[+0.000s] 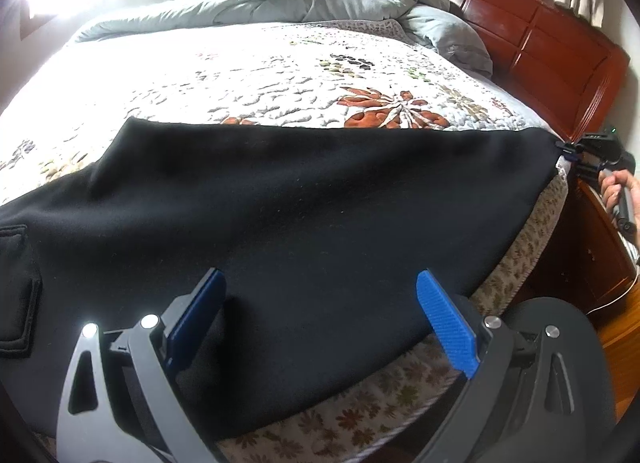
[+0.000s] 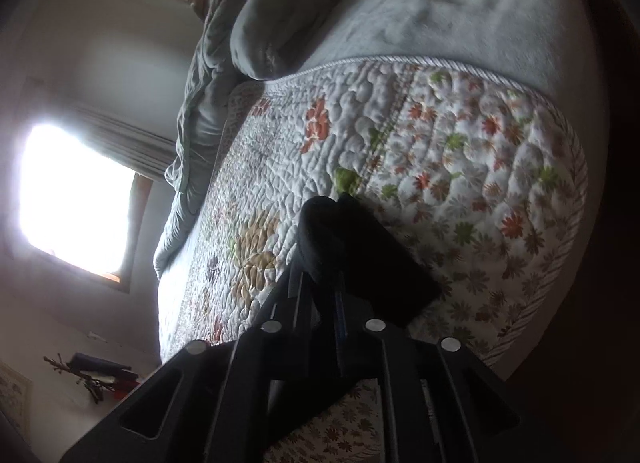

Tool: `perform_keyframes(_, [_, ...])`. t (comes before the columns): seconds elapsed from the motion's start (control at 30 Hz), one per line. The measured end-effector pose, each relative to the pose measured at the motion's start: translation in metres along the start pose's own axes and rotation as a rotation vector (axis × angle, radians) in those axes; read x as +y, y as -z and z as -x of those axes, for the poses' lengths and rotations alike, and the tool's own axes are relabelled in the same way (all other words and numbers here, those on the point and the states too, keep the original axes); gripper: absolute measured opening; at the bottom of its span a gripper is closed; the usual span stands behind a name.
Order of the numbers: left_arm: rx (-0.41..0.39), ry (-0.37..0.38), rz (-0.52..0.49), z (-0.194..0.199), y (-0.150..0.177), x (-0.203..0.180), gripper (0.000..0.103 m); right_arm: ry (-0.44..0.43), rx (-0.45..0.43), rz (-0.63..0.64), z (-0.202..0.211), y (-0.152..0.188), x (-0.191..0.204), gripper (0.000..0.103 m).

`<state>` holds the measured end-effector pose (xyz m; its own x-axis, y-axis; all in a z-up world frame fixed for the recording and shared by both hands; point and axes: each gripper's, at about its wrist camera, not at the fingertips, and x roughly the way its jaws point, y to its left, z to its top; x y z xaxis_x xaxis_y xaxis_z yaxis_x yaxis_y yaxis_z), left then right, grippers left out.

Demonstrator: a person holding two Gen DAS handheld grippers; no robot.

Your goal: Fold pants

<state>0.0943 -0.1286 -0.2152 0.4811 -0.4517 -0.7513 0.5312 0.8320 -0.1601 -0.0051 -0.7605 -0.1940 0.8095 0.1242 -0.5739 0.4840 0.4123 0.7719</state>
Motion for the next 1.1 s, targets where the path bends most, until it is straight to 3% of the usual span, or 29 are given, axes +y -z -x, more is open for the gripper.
perform_keyframes(0.3, [-0.024,0.021,-0.014,0.015,-0.016,-0.005,0.096,-0.102,0.023,-0.141,0.001,0.011,-0.033,0.032])
perform_keyframes(0.43, [-0.029,0.015,-0.026,0.014,-0.025,-0.006,0.096,-0.108,0.041,-0.142,-0.006,0.02,-0.035,0.036])
perform_keyframes(0.47, [-0.029,0.012,-0.025,0.014,-0.027,-0.005,0.096,-0.109,0.042,-0.142,-0.008,0.022,-0.037,0.034])
perform_keyframes(0.57, [-0.027,0.007,-0.005,0.013,-0.033,0.001,0.096,-0.08,0.025,-0.099,-0.008,0.022,-0.034,0.006])
perform_keyframes(0.63, [-0.027,0.005,0.012,0.013,-0.036,0.006,0.096,-0.047,0.004,-0.088,-0.005,0.02,-0.035,0.005])
perform_keyframes(0.77, [-0.025,-0.017,0.018,0.011,-0.041,0.016,0.096,0.014,0.048,-0.05,-0.017,0.019,-0.042,0.008])
perform_keyframes(0.83, [-0.02,-0.019,0.03,0.01,-0.043,0.022,0.096,0.035,0.071,0.021,-0.014,0.015,-0.03,0.02])
perform_keyframes(0.87, [-0.017,-0.019,0.032,0.01,-0.044,0.024,0.096,0.088,0.08,0.092,-0.007,0.012,-0.018,0.028])
perform_keyframes(0.93, [-0.015,-0.017,0.031,0.009,-0.044,0.026,0.096,0.244,0.055,0.256,0.011,0.008,0.011,0.029])
perform_keyframes(1.0, [-0.011,-0.014,0.03,0.008,-0.043,0.027,0.096,0.326,0.042,0.499,0.026,0.01,0.062,0.029])
perform_keyframes(1.03, [-0.007,-0.013,0.03,0.006,-0.041,0.027,0.096,0.32,0.059,0.611,0.027,0.015,0.089,0.029])
perform_keyframes(1.07, [-0.005,-0.006,0.032,0.005,-0.04,0.027,0.096,0.246,0.119,0.751,0.021,0.025,0.123,0.03])
perform_keyframes(1.1, [-0.003,0.005,0.036,0.003,-0.037,0.025,0.096,0.166,0.207,0.836,0.008,0.035,0.147,0.04])
